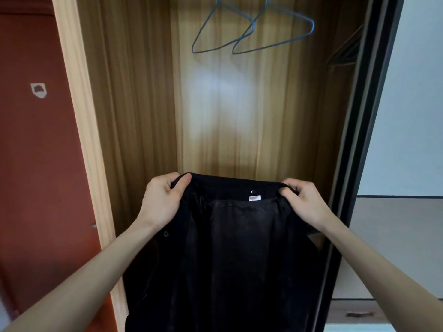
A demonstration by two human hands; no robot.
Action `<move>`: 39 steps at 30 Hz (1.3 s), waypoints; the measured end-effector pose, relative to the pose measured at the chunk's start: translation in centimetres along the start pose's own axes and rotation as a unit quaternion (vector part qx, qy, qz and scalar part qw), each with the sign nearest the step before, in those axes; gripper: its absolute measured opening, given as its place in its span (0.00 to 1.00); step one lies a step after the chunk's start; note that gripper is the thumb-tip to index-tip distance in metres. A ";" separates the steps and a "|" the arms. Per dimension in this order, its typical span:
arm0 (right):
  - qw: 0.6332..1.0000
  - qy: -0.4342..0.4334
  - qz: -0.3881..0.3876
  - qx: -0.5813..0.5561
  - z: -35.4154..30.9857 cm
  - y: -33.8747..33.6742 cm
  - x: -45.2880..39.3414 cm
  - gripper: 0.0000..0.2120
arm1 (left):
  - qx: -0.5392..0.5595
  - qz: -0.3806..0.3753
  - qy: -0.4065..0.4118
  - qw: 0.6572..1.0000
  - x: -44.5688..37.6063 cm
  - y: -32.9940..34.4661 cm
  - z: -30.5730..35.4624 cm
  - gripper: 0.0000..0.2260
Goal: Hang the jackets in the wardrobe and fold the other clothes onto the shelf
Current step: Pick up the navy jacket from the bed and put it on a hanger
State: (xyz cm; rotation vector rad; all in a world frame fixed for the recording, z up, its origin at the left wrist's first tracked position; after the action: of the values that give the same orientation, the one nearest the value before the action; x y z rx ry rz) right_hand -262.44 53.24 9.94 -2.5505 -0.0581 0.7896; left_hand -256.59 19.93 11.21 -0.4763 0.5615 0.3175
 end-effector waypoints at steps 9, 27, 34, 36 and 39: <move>0.999 0.030 0.003 0.016 2.4 -2.4 -0.8 0.11 | 0.022 -0.023 0.008 0.999 -1.5 2.9 0.5 0.23; 0.997 -0.016 -0.055 0.049 2.3 -3.1 -2.6 0.10 | 0.124 -0.010 0.000 0.992 -4.1 3.8 2.9 0.18; 0.996 -0.041 -0.041 0.063 0.0 -2.6 -5.0 0.08 | 0.164 0.024 0.034 0.986 -7.6 2.8 4.3 0.22; 0.991 -0.049 -0.054 0.113 -0.5 -2.7 -5.7 0.09 | 0.173 0.023 0.051 0.983 -8.8 2.7 4.8 0.22; 0.981 -0.051 -0.082 0.171 -0.8 -2.3 -6.7 0.08 | 0.181 0.018 0.079 0.980 -10.5 2.8 5.5 0.25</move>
State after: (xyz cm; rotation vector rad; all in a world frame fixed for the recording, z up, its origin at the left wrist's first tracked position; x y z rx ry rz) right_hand -267.40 53.76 15.07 -2.1516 -0.1497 0.7910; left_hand -263.86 23.47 20.34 -0.1400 0.7651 0.2072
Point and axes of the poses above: each hand's wrist, its own x-axis away from the middle knuckle, its own y-axis out of the palm, z = x × y, the point moved 1 cm from there along -x, towards the middle knuckle, and after that the axes turned 1 degree about -z, right-handed, at the moved point
